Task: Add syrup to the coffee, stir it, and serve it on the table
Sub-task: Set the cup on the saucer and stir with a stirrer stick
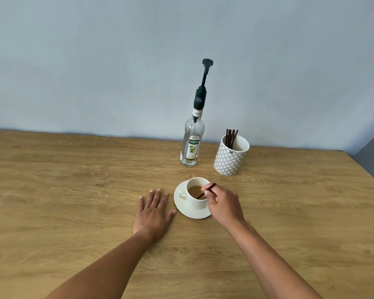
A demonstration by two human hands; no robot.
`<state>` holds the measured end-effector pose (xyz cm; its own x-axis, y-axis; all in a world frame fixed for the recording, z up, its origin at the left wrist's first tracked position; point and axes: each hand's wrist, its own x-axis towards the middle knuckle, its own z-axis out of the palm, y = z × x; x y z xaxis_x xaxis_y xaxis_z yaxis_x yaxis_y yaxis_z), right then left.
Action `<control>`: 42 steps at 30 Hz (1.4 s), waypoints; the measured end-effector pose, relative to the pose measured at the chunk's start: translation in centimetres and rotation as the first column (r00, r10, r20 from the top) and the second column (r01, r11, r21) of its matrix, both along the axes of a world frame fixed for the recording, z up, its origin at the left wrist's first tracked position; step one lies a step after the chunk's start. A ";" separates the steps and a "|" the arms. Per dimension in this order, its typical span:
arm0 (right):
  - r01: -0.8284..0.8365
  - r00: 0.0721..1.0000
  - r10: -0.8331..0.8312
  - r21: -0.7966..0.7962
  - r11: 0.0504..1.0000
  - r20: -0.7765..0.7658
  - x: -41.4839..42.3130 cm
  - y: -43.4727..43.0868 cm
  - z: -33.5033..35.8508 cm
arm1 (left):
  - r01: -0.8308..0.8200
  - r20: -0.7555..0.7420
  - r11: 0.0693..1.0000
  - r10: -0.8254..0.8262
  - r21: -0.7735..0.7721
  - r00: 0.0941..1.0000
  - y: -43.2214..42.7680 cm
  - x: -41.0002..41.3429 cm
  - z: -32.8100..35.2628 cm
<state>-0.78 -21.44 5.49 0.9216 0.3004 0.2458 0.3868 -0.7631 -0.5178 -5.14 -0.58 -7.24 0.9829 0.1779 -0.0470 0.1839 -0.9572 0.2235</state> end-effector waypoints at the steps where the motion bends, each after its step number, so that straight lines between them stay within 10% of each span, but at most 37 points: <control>1: 0.006 1.000 -0.006 -0.006 1.000 0.005 -0.1 0.1 0.0 | 0.001 0.001 1.000 -0.001 -0.002 1.000 0.0 0.0 0.0; 17: 0.131 0.962 -0.180 0.229 0.965 0.207 -3.8 -1.2 1.5 | 0.020 0.011 0.999 -0.019 -0.033 1.000 0.1 -0.1 0.2; 32: 0.248 0.963 -0.269 0.319 0.915 0.023 -4.5 -2.5 0.9 | 0.027 0.024 0.999 -0.026 -0.040 0.999 0.2 -0.5 0.3; 42: 0.531 0.848 -0.170 0.798 0.286 -0.503 -6.4 -7.0 0.8 | -0.021 0.049 0.998 0.024 -0.056 0.999 -1.9 -3.4 0.3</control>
<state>-7.18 -28.41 6.26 0.9426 -0.3022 -0.1420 -0.0814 0.2046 -0.9755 -8.51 -2.53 -6.97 0.9801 0.1981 -0.0084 0.1922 -0.9388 0.2859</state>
